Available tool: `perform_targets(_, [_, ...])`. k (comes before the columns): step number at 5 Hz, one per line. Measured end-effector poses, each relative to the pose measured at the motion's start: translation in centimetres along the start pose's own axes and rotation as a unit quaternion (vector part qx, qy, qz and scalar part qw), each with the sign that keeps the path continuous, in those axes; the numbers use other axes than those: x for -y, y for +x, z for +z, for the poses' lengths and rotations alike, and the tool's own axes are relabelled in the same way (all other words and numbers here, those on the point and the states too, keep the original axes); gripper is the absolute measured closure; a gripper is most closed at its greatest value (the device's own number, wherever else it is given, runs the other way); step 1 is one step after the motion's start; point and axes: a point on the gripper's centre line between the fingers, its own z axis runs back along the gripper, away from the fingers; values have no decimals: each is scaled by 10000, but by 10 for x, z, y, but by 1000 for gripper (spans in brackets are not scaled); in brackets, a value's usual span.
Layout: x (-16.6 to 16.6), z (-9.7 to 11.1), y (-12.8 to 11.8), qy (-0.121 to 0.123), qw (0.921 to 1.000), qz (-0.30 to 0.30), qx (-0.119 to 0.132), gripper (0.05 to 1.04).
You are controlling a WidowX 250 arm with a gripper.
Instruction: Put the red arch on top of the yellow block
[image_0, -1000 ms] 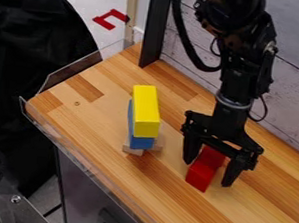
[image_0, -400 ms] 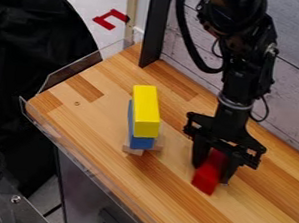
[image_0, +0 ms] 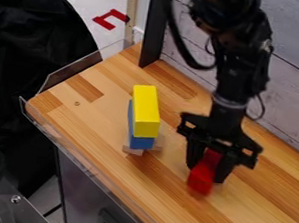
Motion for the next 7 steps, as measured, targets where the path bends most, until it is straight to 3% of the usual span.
perform_targets(1, [0,46,-13,-21,9990,213,399,530])
perform_targets(2, [-4,68,-23,-204,9972,565,436,530])
perform_targets(4, [-28,75,-24,-297,9885,1462,239,530])
perform_targets(6, [-54,87,-17,-216,9747,2189,384,530])
perform_targets(7, [-60,94,-20,-145,9723,2293,437,530])
